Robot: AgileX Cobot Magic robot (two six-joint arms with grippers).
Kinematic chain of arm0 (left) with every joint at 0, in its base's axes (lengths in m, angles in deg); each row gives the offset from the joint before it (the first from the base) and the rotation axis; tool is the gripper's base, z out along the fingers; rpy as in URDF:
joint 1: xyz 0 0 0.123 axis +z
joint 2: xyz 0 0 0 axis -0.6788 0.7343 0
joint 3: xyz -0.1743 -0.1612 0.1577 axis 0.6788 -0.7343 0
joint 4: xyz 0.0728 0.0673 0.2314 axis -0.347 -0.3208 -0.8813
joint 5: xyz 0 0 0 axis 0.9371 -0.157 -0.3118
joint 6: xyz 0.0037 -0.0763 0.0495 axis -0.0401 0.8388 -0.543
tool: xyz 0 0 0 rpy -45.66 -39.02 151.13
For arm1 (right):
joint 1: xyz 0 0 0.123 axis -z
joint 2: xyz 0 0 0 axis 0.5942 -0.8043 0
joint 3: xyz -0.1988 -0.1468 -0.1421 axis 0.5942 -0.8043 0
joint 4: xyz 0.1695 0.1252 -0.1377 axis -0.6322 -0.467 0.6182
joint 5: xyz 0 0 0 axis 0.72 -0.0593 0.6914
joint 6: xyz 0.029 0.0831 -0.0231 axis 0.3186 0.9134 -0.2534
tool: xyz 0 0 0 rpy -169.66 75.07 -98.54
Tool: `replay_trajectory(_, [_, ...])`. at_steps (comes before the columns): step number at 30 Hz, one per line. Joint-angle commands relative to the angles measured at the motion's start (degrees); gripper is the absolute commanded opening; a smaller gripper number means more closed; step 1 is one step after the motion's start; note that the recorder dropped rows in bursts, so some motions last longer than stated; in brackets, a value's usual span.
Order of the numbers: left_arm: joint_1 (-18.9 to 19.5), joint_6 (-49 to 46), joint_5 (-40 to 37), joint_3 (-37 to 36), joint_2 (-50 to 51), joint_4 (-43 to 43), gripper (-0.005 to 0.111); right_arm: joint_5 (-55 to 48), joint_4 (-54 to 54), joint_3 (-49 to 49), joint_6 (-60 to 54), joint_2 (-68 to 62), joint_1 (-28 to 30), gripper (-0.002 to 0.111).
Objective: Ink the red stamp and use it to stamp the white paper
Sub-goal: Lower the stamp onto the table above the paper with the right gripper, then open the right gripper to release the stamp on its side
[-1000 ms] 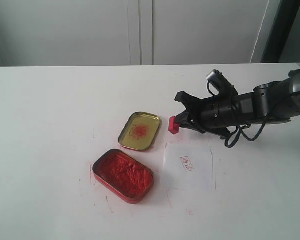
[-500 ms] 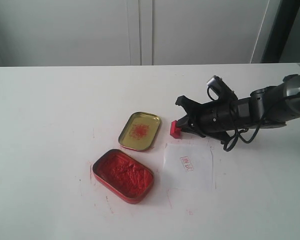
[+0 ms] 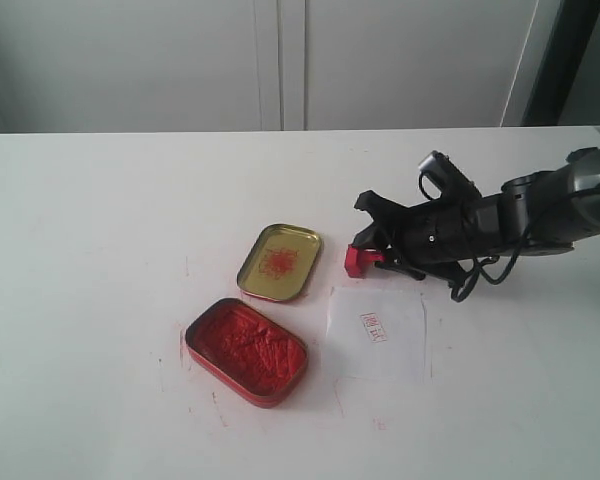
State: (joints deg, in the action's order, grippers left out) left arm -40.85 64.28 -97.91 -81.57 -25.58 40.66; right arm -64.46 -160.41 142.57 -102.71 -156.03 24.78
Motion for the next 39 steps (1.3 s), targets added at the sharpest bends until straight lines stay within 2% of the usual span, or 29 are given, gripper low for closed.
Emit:
replay_trajectory(1, [-0.5,0.2,0.0,-0.4,-0.2,0.2,0.0,2.8,-0.2,0.5,0.5,2.3,0.4,0.045])
replay_trajectory(11, [-0.5,0.2,0.0,-0.4,-0.2,0.2,0.0,18.6,0.1,-3.9,1.2,9.4,0.4,0.046])
replay_trajectory(22, [-0.5,0.2,0.0,-0.4,-0.2,0.2,0.0,14.8,1.6,-5.9,-1.7,11.1,0.4,0.046])
replay_trajectory(24, [-0.5,0.2,0.0,-0.4,-0.2,0.2,0.0,13.5,2.2,-5.9,-1.7,11.5,0.4,0.04])
replay_trajectory(27, [-0.5,0.2,0.0,-0.4,-0.2,0.2,0.0,11.4,4.9,-5.9,-1.7,12.7,0.4,0.026])
replay_trajectory(30, [-0.5,0.2,0.0,-0.4,-0.2,0.2,0.0,10.5,9.7,-5.9,-1.7,14.4,0.4,0.012])
replay_trajectory(33, [-0.5,0.2,0.0,-0.4,-0.2,0.2,0.0,7.9,15.7,-5.9,-1.3,16.2,0.4,0.004])
replay_trajectory(36, [-0.5,0.2,0.0,-0.4,-0.2,0.2,0.0,4.1,21.7,-5.9,0.2,17.9,0.4,0.0])
replay_trajectory(39, [-0.5,0.2,0.0,-0.4,-0.2,0.2,0.0,3.3,30.7,-5.9,8.3,19.4,0.4,0.0])
